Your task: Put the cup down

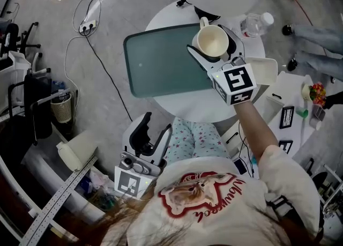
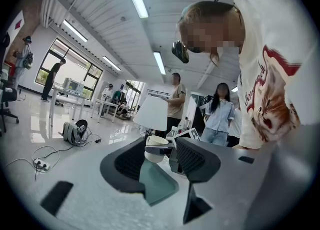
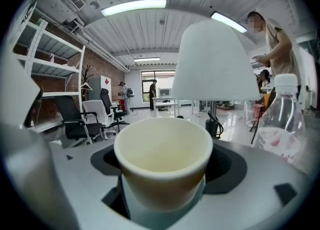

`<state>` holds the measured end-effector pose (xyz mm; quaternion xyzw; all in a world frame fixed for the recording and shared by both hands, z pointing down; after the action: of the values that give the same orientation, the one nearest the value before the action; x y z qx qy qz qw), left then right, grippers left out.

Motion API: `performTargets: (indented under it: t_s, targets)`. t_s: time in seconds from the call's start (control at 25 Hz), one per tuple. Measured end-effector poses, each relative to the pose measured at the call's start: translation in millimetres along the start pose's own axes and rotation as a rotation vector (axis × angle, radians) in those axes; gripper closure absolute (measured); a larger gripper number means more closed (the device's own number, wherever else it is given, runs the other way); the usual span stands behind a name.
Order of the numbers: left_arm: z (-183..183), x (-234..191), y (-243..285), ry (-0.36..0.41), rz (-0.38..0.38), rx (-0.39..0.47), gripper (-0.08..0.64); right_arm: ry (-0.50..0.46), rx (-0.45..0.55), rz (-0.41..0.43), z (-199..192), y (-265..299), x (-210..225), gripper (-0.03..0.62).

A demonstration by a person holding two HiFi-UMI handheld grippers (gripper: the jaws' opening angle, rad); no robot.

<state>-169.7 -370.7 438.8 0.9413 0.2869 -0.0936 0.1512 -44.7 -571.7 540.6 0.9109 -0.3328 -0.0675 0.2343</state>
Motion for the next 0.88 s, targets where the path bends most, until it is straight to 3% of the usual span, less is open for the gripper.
performTargets:
  t_s: [0.88]
  targets:
    - [-16, -7, 1, -0.049, 0.027, -0.032, 0.35, 0.011, -0.07, 0.014, -31, 36, 6, 0.178]
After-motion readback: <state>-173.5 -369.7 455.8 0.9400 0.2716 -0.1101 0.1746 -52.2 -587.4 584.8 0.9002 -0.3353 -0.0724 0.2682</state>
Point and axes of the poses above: the fingertips, and each gripper's own axes: y forward along the fingers, x to its right, z out of its top, the point moved 2 cm from there along -y, backward along the fingers, and after that the axes turned 9 degrees about -x, right-handed, at the moved point
